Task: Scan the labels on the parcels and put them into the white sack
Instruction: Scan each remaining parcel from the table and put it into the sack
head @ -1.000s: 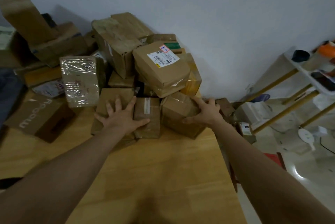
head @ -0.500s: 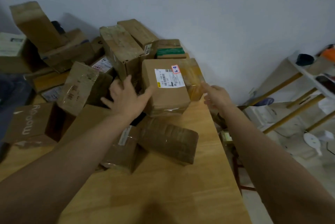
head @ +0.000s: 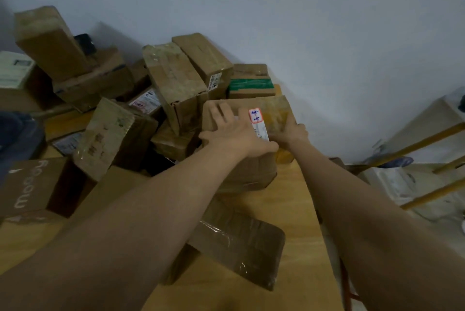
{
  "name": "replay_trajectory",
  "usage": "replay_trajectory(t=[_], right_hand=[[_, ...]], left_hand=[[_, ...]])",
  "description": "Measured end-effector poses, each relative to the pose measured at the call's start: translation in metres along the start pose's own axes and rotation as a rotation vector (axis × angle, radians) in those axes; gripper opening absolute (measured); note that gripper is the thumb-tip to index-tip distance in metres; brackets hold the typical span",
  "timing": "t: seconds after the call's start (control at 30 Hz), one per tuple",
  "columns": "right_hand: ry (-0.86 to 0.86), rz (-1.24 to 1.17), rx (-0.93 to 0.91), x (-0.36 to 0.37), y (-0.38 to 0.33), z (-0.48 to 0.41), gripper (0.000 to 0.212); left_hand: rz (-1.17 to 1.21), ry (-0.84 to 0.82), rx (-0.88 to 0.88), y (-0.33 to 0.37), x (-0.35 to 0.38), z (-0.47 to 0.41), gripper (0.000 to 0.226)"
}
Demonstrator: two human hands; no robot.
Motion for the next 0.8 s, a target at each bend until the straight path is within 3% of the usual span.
replay_trajectory(t=[0.33, 0.47, 0.8], right_hand=[[-0.252, 0.198, -0.265, 0.009, 0.021, 0.068, 0.117], [-0.262, 0.204, -0.284, 0.011, 0.028, 0.101, 0.114], [-0.298, 0.246, -0.381, 0.033, 0.026, 0.175, 0.114]], left_hand=[[-0.054, -0.108, 0.117, -0.069, -0.02, 0.039, 0.111], [-0.127, -0.119, 0.186, -0.095, -0.013, 0.072, 0.114], [-0.073, -0.174, 0.155, -0.139, -0.019, 0.124, 0.112]])
Point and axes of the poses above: each hand's wrist, its own z-axis away from the middle knuckle, its own x-axis out of the palm, y = z × x, the point moved 5 cm from there along -z, towards the middle knuckle, and after that the axes turned 7 degrees about y, right-handed, at the moved point
